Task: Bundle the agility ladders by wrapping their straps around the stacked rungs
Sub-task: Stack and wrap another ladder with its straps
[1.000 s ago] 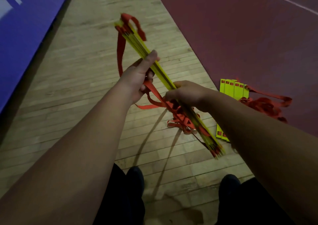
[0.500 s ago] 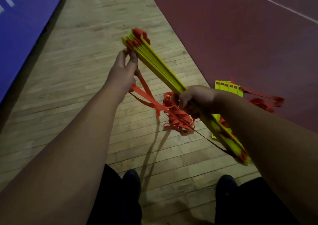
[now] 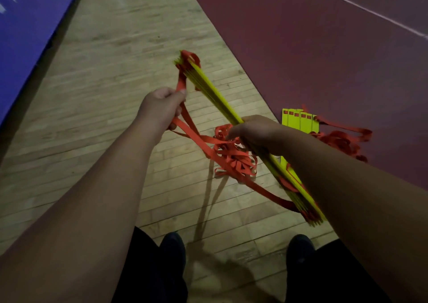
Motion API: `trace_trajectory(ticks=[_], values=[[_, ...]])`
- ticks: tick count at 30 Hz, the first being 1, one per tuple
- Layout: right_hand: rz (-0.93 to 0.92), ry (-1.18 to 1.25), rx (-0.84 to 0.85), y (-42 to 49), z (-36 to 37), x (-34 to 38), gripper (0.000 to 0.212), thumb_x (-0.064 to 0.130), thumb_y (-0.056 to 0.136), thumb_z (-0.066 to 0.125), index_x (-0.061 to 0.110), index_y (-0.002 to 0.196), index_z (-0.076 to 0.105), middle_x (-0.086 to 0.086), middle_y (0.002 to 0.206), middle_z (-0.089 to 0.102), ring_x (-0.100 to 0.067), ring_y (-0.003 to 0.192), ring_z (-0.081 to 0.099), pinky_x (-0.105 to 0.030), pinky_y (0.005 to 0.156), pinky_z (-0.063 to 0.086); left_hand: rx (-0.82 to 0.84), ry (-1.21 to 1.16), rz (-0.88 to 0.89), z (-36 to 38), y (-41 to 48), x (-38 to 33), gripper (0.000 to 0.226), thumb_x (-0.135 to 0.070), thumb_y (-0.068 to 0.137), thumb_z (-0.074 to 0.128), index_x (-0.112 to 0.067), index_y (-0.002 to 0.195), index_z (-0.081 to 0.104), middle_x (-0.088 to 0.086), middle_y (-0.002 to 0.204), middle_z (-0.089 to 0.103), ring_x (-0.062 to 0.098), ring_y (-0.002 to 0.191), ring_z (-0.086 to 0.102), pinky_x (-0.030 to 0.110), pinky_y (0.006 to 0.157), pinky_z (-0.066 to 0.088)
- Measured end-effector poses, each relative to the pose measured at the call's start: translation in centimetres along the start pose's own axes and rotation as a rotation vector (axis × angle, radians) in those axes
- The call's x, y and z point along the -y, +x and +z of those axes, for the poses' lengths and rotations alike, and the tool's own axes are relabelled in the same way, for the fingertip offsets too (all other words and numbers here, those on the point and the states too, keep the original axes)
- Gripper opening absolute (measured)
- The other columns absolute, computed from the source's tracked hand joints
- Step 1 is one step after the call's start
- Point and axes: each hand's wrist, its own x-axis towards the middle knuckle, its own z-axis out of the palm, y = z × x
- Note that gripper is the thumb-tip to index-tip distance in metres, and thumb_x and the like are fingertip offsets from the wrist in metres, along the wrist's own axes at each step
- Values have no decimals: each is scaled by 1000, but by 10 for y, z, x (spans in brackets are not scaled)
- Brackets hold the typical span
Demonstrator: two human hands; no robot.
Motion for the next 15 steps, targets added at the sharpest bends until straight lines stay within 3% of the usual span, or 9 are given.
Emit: trace_trajectory(ticks=[3, 6, 9, 11, 13, 15], values=[[57, 38, -188, 8, -2, -9, 37, 39, 85, 86, 7, 99, 73, -8, 80, 67, -21, 64, 63, -31, 59, 47, 172, 114, -25, 5, -2, 7, 16, -36, 94, 82, -20, 93, 80, -5, 68, 62, 11, 58, 55, 26, 54, 48], [93, 103, -236, 14, -8, -15, 40, 39, 87, 84, 5, 104, 70, -13, 89, 69, -27, 76, 67, -34, 64, 54, 345, 190, -28, 8, -2, 10, 11, -25, 86, 91, -24, 92, 83, -6, 77, 75, 12, 70, 67, 31, 69, 59], [106, 97, -245, 16, -14, -17, 35, 36, 88, 79, 9, 106, 67, -21, 110, 75, -37, 96, 77, -52, 86, 65, 403, 208, -23, 11, -3, 10, 14, -14, 84, 92, -21, 92, 84, 0, 84, 79, 18, 80, 74, 39, 87, 65], [67, 25, -258, 12, -17, -17, 34, 36, 88, 83, 14, 106, 66, -17, 106, 75, -34, 94, 77, -53, 80, 67, 401, 295, 0, 10, -4, 9, 12, -15, 84, 92, -22, 89, 83, -1, 81, 80, 18, 81, 75, 39, 86, 63], [0, -38, -276, 6, -18, -15, 33, 37, 87, 87, 19, 107, 67, -9, 99, 74, -27, 88, 74, -41, 67, 61, 386, 433, 29, 8, -6, 8, 9, -24, 85, 91, -26, 86, 82, -4, 80, 81, 15, 82, 77, 36, 85, 59], [-59, 3, -295, 2, -19, -15, 28, 32, 87, 87, 22, 107, 70, -10, 99, 75, -30, 90, 75, -45, 69, 62, 375, 491, 56, 4, -7, 8, 8, -30, 90, 88, -29, 88, 80, -6, 81, 81, 14, 84, 79, 37, 86, 59]])
